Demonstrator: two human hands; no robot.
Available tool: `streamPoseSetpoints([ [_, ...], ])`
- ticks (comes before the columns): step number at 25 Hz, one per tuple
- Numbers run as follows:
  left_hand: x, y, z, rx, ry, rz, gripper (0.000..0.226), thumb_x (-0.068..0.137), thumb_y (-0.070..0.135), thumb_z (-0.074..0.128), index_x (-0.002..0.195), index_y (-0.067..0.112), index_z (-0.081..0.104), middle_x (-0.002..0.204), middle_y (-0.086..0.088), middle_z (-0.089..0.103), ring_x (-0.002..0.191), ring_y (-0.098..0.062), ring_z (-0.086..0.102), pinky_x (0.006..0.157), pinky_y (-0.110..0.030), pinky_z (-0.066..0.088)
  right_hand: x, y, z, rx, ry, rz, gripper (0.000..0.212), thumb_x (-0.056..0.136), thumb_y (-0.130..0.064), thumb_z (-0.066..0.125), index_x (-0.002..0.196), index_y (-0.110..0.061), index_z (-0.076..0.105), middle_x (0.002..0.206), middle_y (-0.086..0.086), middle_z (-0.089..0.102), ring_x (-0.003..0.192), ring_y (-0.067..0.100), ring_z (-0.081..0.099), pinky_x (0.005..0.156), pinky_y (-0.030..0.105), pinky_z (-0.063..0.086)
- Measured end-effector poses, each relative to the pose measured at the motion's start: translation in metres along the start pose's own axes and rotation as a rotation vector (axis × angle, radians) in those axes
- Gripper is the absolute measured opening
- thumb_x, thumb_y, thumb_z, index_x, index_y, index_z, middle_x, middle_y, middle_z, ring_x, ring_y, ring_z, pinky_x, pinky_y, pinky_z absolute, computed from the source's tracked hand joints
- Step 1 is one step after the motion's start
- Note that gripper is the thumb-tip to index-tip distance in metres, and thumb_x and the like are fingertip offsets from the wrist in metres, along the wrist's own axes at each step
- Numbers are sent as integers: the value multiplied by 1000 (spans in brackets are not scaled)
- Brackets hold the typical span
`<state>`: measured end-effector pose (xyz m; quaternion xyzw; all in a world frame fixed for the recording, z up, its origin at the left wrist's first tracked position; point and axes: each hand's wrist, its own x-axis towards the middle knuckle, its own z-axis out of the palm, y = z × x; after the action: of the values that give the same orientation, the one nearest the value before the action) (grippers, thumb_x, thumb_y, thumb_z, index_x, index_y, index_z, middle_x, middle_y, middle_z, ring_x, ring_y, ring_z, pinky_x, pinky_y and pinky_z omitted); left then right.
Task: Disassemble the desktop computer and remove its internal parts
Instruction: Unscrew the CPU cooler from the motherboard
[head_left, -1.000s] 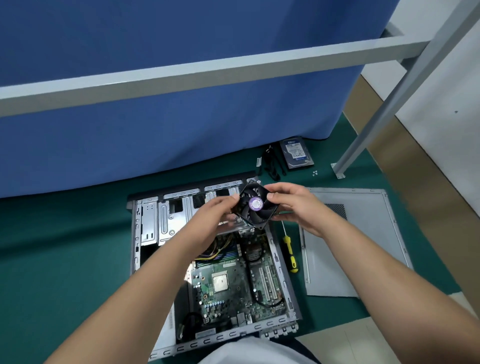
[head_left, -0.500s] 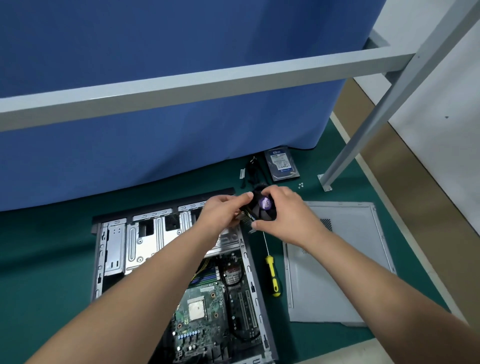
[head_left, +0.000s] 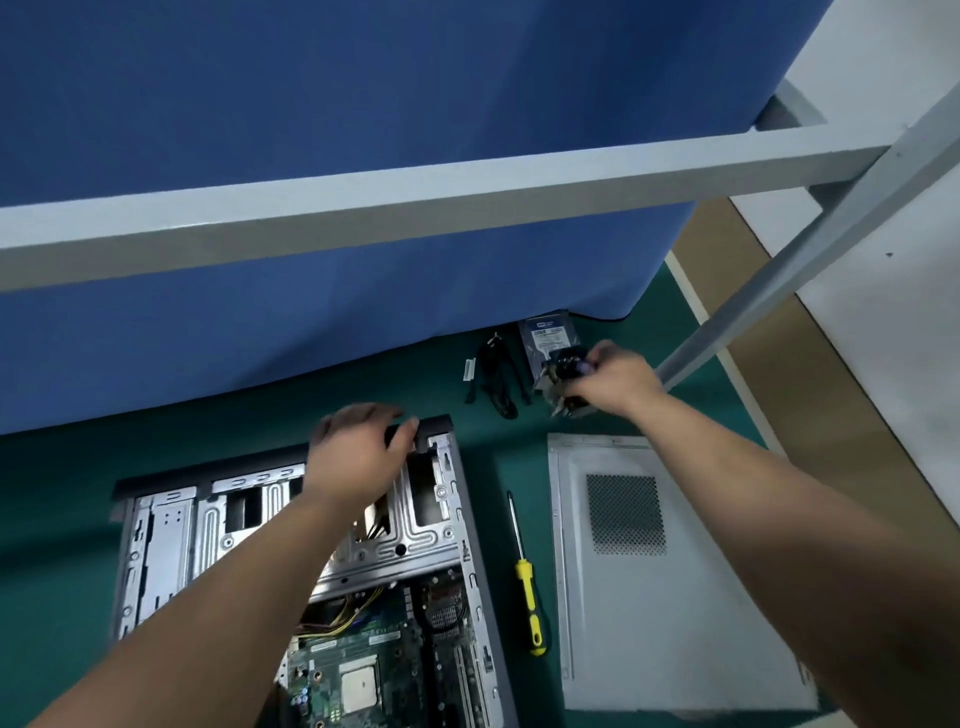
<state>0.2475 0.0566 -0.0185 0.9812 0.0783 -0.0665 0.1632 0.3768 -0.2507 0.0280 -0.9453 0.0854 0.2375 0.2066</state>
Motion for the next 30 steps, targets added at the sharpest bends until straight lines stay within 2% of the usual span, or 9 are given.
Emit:
streamPoseSetpoints([
  [2,0,-14,11,121,56,38,52,100,65,31,113,33,71,112,6,72,115,-21,61,104,-38,40,33,-10,1,8,-6,48,48,75,-54,78,103,-21,56,104,0,66,94,21,64,75,35,52],
  [5,1,-19,25,193,201,103,49,100,61,35,101,29,72,96,5,73,98,-25,67,88,-38,45,71,-25,5,59,71,16,55,75,-52,76,114,-18,57,119,4,62,113,31,59,98,42,51],
  [9,2,-21,33,240,295,137,45,101,55,39,98,23,70,88,-1,70,83,-31,66,73,-40,44,96,-36,13,80,117,26,61,75,-50,73,123,-18,52,128,10,58,121,36,53,101,45,50],
  [15,1,-19,34,238,318,149,44,103,54,40,98,22,71,86,-1,70,78,-32,66,72,-41,41,100,-36,30,21,225,70,66,83,-49,72,130,-10,47,134,20,47,127,44,43,106,46,42],
  [19,0,-19,35,239,331,147,44,103,54,39,96,22,69,84,-1,69,76,-32,65,71,-41,40,96,-39,36,9,241,41,74,81,-58,74,129,-9,49,133,19,45,126,43,43,107,47,42],
  [30,0,-17,33,230,334,145,44,104,53,40,93,22,69,83,-2,68,74,-32,64,71,-41,41,97,-37,43,9,269,61,79,83,-57,73,138,-8,42,138,20,40,128,42,40,108,49,40],
])
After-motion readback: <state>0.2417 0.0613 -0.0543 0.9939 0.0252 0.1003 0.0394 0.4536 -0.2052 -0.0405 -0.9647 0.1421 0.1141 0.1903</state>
